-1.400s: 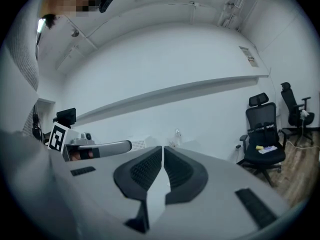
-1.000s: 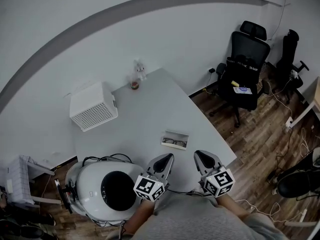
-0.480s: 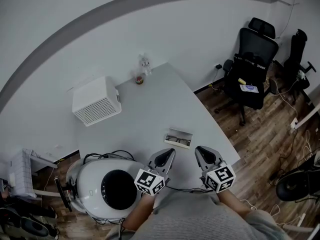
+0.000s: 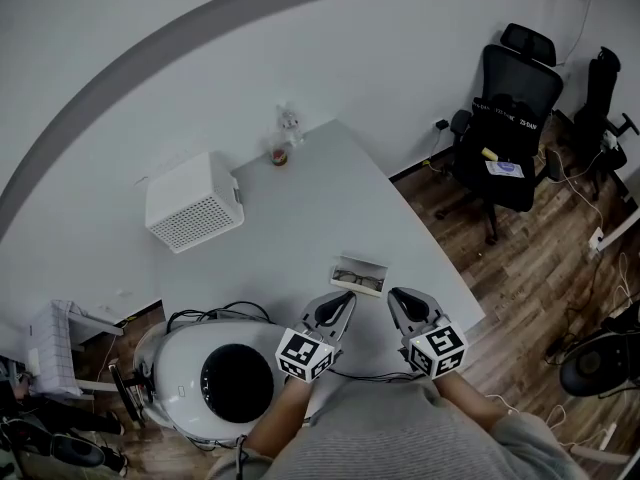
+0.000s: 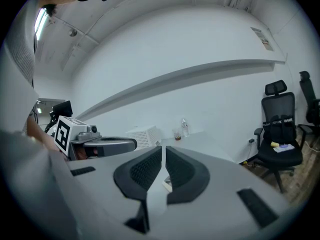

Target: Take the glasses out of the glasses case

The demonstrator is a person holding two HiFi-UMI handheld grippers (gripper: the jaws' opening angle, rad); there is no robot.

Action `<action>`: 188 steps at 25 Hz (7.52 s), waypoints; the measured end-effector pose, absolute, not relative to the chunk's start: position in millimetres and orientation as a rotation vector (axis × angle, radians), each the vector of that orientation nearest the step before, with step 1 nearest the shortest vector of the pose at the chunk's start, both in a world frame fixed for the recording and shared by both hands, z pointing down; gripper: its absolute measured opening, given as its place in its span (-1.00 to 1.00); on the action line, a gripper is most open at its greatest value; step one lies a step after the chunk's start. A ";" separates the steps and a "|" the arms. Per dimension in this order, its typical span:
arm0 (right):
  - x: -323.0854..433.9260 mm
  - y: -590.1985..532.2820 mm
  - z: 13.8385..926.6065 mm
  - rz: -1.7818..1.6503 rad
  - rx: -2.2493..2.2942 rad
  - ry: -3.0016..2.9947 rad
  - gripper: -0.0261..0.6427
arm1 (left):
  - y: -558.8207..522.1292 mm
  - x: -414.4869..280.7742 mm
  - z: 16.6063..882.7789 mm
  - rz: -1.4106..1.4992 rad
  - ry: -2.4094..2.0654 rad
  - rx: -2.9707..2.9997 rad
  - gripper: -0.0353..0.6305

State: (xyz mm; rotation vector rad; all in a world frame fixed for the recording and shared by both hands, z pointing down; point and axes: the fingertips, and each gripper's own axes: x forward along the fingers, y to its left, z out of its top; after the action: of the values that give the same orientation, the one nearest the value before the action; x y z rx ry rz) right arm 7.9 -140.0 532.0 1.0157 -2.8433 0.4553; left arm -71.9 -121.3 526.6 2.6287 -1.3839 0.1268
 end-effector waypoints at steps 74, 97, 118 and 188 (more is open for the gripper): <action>22.4 -146.5 559.7 0.519 0.925 -2.767 -0.87 | -218.9 -54.3 768.8 2.147 -0.399 2.785 -0.59; 39.5 -143.3 569.9 0.553 0.987 -2.723 -0.87 | -226.8 -46.9 786.9 2.244 -0.369 2.785 -0.74; 39.9 -144.3 570.4 0.552 1.008 -2.704 -0.87 | -226.2 -47.4 788.4 2.222 -0.404 2.768 -0.79; 32.3 -156.6 550.6 0.505 1.094 -2.758 -0.87 | -253.7 -62.6 564.9 0.449 -1.549 2.735 -0.80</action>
State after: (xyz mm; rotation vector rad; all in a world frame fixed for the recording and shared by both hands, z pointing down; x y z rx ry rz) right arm 32.3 -156.6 550.6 1.0944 -2.7582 0.5054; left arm -62.6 -253.7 564.9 2.7352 -1.5486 0.4485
